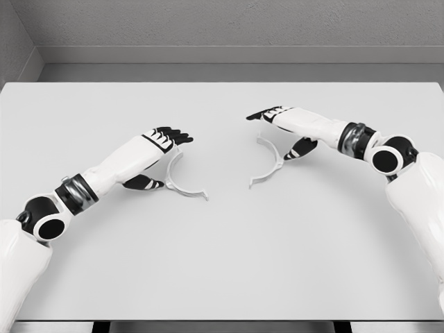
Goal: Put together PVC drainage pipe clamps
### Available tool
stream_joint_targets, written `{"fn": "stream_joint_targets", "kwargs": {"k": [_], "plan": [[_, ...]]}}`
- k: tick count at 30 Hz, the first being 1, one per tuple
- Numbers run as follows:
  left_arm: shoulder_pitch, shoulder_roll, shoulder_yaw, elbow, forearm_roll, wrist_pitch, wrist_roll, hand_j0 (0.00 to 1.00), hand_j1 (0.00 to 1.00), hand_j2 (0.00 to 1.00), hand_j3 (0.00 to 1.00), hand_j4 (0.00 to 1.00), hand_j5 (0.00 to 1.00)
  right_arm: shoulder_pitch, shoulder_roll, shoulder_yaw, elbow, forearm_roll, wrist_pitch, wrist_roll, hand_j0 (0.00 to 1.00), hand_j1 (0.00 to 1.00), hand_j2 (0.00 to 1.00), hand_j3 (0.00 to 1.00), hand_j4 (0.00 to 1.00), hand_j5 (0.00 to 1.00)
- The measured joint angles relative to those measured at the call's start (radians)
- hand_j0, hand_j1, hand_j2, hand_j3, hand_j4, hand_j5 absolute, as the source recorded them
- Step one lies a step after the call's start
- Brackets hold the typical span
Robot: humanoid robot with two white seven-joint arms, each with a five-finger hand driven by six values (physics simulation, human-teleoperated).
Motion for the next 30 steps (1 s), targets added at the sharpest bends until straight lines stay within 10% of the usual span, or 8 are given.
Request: {"fn": "stream_joint_targets", "kwargs": {"k": [30], "plan": [[0.0,0.001,0.002,0.0,0.0,0.0,0.0,1.0,1.0,1.0,1.0,1.0,1.0,-0.068,0.045,0.068,0.117,0.064,0.045,-0.082,1.0,1.0,1.0,1.0,1.0,1.0]]}}
